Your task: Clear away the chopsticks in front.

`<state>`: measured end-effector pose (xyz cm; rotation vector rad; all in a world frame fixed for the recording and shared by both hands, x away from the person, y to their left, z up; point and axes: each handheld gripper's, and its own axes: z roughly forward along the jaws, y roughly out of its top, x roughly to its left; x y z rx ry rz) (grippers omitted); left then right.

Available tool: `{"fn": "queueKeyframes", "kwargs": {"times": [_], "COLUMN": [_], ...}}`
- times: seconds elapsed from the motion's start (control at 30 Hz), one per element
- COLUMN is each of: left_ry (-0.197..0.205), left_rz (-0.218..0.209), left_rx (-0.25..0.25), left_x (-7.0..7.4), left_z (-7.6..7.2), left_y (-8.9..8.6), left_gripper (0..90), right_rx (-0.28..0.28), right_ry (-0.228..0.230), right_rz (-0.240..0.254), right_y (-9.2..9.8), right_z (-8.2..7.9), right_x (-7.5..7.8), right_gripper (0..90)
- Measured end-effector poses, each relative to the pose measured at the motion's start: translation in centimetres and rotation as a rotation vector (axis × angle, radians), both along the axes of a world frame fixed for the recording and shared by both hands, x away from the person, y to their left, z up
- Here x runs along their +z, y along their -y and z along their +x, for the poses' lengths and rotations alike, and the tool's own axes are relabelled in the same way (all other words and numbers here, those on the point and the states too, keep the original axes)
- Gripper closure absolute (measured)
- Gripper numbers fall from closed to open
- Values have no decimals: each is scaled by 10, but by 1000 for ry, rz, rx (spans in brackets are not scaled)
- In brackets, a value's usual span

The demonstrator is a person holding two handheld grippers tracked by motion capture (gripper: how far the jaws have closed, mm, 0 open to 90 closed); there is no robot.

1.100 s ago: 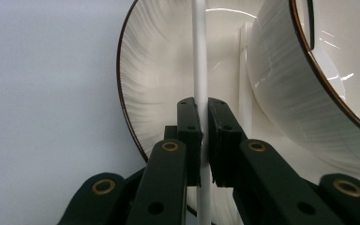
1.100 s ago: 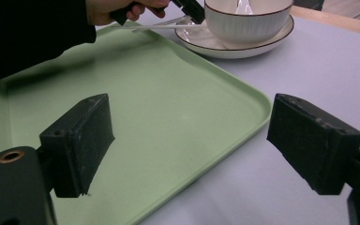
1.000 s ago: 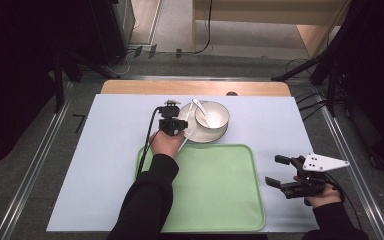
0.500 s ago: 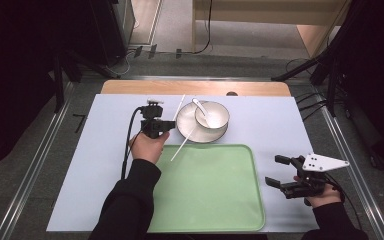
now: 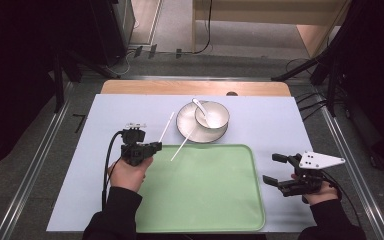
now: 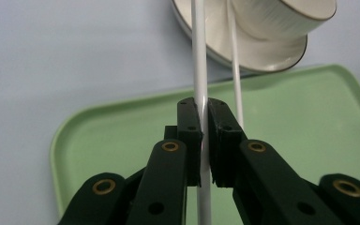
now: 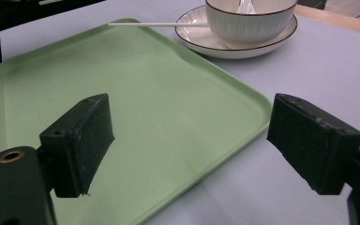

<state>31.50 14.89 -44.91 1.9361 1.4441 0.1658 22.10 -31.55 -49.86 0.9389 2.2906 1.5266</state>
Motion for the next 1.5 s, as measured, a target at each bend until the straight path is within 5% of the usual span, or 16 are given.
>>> {"fn": "queueKeyframes", "kwargs": {"times": [0.3,0.4,0.47,0.73,0.97,1.13,1.5], "left_ry": [-31,-32,-52,-78,-89,-73,-85], "left_rz": [-26,16,1,1,30,-8,-13], "left_rx": [78,86,93,130,138,154,113], "left_x": [-27,-33,-42,-62,-60,-62,-60], "left_z": [-38,-49,-61,-78,-82,-84,-81], "left_y": [-21,-20,-22,-28,-30,-34,-32], "left_gripper": [855,854,853,849,848,837,708], "right_rx": [-3,-1,-1,2,2,3,3], "right_ry": [4,4,5,10,11,6,8], "right_rz": [-1,-1,-2,-1,0,-3,-5], "right_y": [-1,-1,-1,-1,0,-1,-1], "right_z": [1,1,1,1,1,1,1], "right_x": [0,1,1,1,1,1,1], "right_gripper": [148,148,149,148,148,148,148]}}
